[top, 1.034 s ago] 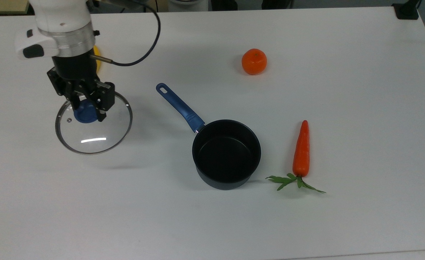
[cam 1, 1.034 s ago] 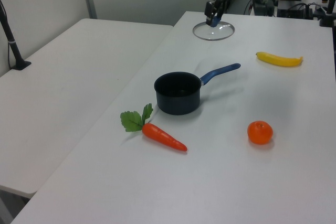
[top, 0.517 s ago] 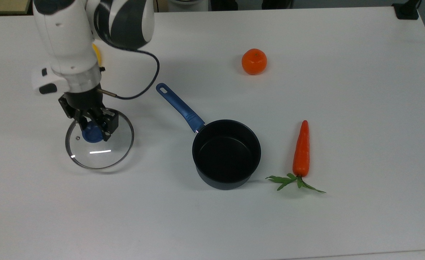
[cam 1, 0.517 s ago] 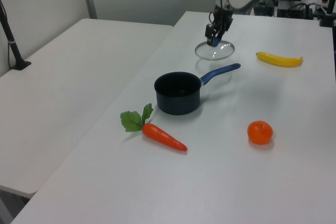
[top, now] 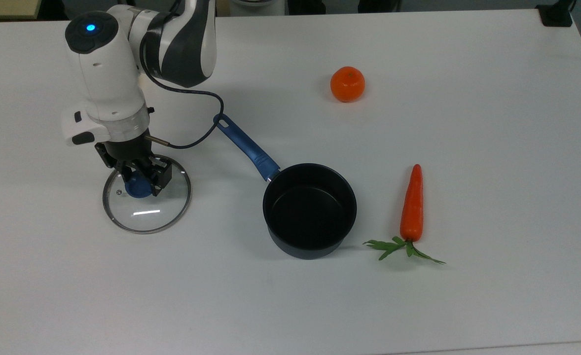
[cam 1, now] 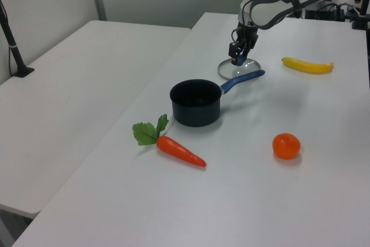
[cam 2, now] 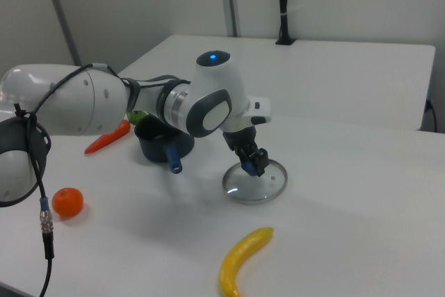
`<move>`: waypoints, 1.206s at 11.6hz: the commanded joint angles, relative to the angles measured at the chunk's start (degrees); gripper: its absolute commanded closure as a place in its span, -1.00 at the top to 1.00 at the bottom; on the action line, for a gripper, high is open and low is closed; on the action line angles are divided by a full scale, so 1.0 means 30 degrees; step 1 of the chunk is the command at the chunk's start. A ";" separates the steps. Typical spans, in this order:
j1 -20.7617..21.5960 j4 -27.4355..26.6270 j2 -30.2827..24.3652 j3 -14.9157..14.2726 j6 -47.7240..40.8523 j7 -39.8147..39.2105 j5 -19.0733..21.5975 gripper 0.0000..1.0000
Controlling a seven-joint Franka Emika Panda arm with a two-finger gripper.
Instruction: Open lid
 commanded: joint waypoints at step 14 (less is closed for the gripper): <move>0.0330 -0.2185 -0.7437 0.0966 -0.9335 -0.2042 -0.0346 1.00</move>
